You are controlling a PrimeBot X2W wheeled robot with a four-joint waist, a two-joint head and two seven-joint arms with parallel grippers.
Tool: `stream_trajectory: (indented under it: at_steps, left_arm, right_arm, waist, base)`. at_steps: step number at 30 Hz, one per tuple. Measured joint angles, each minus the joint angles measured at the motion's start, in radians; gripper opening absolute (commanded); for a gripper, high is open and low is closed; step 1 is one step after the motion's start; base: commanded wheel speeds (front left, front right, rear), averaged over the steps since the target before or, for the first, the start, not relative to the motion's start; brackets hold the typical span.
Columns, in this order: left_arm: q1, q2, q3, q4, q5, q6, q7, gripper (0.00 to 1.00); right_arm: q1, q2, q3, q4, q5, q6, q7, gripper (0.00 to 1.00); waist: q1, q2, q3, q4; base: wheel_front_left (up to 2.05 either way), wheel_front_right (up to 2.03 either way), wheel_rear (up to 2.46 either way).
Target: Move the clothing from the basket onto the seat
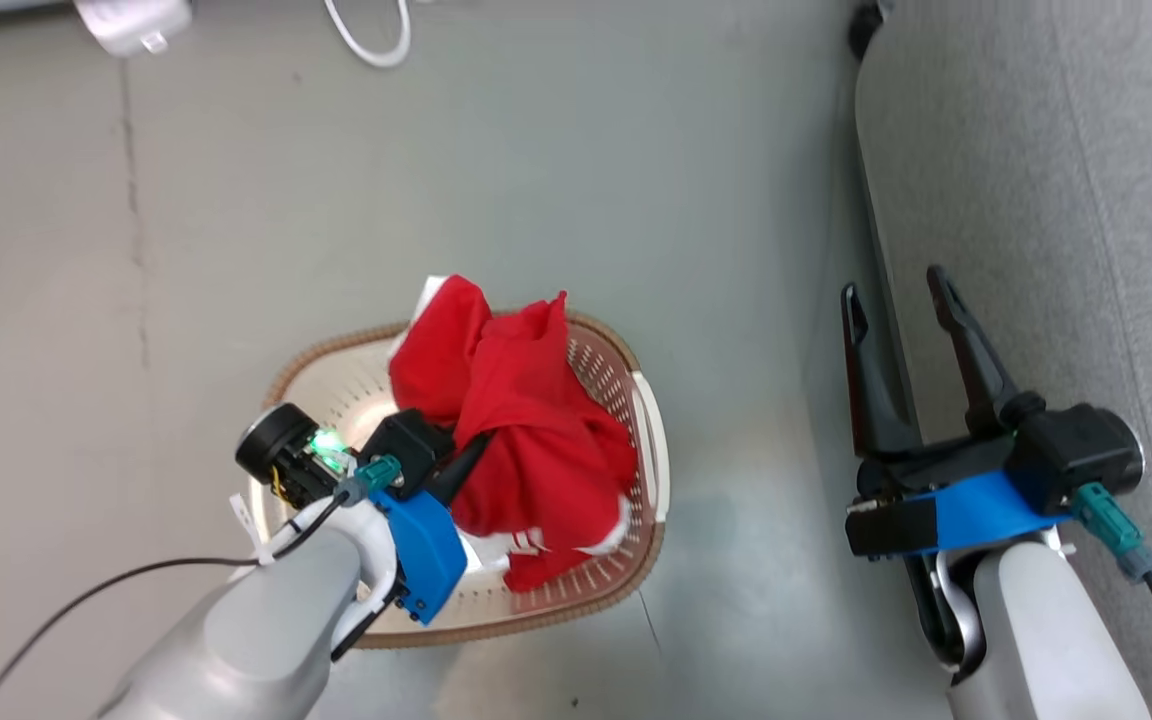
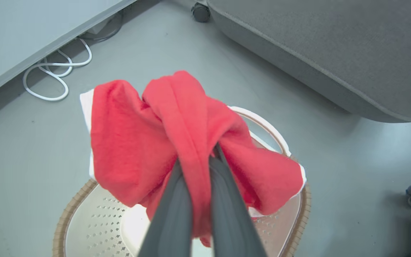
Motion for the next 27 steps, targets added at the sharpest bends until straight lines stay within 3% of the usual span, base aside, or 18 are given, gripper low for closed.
stream_trajectory:
  at_steps: [14,27]
  left_arm:
    - [0.129,-0.002,0.15,-0.202,0.046,0.005,0.0,0.0]
    - [0.15,-0.048,0.223,-0.265,0.061,0.004,0.0,0.0]
  right_arm:
    - [0.101,0.0,-0.009,0.037,0.004,0.0,0.0,1.0]
    - [0.221,0.0,-0.008,0.06,0.017,0.0,0.0,1.0]
  waist:
    - [0.0,0.0,-0.218,0.046]
    - [0.0,0.0,-0.411,0.067]
  base:
    - [0.0,0.0,0.0]
    - [0.0,0.0,0.0]
